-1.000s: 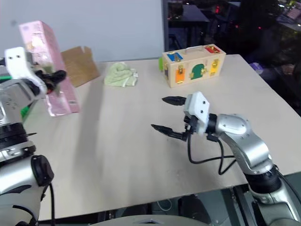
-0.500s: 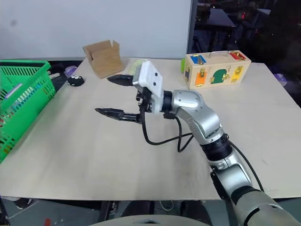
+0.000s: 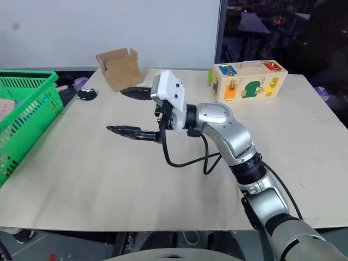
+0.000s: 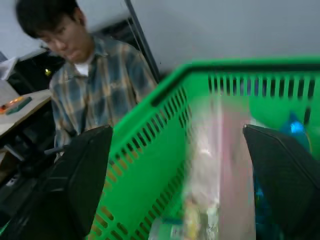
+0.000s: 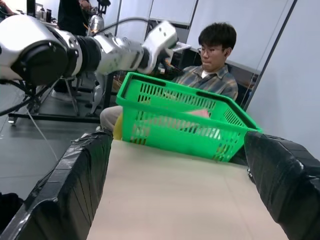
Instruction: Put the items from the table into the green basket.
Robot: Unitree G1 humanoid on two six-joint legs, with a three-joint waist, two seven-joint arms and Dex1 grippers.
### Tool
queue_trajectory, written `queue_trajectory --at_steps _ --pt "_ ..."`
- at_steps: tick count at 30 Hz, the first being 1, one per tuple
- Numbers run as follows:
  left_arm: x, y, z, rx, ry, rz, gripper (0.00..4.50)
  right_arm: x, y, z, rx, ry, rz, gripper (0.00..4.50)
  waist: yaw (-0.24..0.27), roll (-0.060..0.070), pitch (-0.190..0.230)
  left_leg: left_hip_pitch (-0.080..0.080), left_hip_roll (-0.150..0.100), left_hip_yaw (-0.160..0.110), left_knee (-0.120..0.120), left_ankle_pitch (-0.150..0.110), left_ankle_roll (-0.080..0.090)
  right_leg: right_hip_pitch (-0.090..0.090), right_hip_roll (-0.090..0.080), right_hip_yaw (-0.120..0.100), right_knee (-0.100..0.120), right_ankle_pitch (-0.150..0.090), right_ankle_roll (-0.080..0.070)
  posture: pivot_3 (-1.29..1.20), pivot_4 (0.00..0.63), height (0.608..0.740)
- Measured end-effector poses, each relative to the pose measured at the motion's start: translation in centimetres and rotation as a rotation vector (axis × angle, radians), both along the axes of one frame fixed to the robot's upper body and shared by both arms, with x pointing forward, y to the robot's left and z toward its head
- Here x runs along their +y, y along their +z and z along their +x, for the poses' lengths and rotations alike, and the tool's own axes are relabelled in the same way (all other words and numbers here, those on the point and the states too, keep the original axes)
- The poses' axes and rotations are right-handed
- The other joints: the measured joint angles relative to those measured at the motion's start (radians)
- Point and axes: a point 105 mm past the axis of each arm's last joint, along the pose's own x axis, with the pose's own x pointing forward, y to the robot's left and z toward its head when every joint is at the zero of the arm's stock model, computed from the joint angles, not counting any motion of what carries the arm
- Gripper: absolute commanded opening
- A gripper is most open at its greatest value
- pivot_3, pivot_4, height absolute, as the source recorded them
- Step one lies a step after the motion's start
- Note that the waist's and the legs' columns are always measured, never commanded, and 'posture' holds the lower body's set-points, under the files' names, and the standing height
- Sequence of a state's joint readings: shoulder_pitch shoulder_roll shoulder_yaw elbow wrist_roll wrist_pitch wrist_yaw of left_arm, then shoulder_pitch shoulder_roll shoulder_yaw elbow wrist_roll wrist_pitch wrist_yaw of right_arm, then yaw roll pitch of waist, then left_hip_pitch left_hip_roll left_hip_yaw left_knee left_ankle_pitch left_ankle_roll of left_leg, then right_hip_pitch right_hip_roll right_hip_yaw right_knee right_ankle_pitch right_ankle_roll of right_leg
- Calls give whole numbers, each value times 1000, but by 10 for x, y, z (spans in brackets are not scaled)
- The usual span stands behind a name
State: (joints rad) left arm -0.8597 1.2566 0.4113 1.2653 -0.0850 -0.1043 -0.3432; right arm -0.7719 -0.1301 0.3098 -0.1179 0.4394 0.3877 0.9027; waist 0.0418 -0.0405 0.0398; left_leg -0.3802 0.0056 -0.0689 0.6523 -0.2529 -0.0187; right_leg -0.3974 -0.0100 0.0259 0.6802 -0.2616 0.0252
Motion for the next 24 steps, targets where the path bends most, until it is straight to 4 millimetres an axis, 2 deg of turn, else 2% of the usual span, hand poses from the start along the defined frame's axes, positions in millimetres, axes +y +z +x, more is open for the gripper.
queue_trajectory --at_steps 2,3,5,7,8,9,10,13,14,16,18,24 --pt "-18 7 14 -75 -111 34 4436 -5 -3 0 -2 0 -10 4500 5 1 -1 0 -1 0 0 0 0 1 -2 -1 0 0 0 141 0 740" --pt "-35 4 25 -100 -213 34 4436 -8 -4 -1 -5 1 -15 4500 8 3 -2 1 -1 0 0 0 0 1 -3 0 0 0 0 148 0 740" --pt "-70 -17 42 -97 -407 -34 4436 -13 -7 0 -6 -6 -25 4500 7 5 -3 1 0 2 1 0 0 1 -5 1 1 0 0 156 0 740" --pt "-118 -48 49 -64 -598 -118 4436 -27 -16 5 0 -54 -54 4500 1 5 -5 1 1 2 0 0 0 1 -10 4 1 0 0 151 0 740" --pt "-135 -59 49 -54 -652 -161 4436 -33 -20 9 8 -83 -65 4500 0 4 -6 0 1 0 0 0 1 0 -10 5 0 1 0 145 0 740" --pt "-160 -77 48 -23 -726 -224 4436 -45 -28 16 27 -148 -86 4500 -3 2 -7 0 1 0 1 -1 1 0 -10 6 0 1 0 140 0 740" --pt "-177 -84 46 -6 -769 -257 4436 -54 -33 22 33 -200 -103 4500 -4 1 -7 0 2 0 0 -1 1 0 -9 7 0 1 0 133 0 740" --pt "-251 -96 33 59 -974 -313 4436 -95 -53 43 74 -426 -153 4500 -1 2 -8 1 1 0 0 -1 1 0 -9 10 0 0 0 100 0 740" --pt "-267 -98 28 69 -1020 -331 4436 -104 -58 45 86 -476 -164 4500 -1 5 -8 1 1 1 -1 -1 1 0 -8 10 0 0 0 100 0 740" --pt "-288 -106 20 106 -1078 -357 4436 -122 -70 45 99 -560 -197 4500 -2 10 -9 2 1 5 -1 -1 1 0 -6 10 0 0 -1 88 0 740" --pt "-296 -116 15 145 -1088 -380 4436 -136 -78 43 114 -621 -217 4500 -6 13 -8 3 2 7 -1 -1 1 0 0 12 0 0 -1 70 0 740" --pt "-304 -144 -4 249 -1074 -416 4436 -186 -89 30 166 -847 -261 4500 -18 16 -8 5 4 11 0 -1 1 2 7 16 -2 -1 -1 51 3 740"
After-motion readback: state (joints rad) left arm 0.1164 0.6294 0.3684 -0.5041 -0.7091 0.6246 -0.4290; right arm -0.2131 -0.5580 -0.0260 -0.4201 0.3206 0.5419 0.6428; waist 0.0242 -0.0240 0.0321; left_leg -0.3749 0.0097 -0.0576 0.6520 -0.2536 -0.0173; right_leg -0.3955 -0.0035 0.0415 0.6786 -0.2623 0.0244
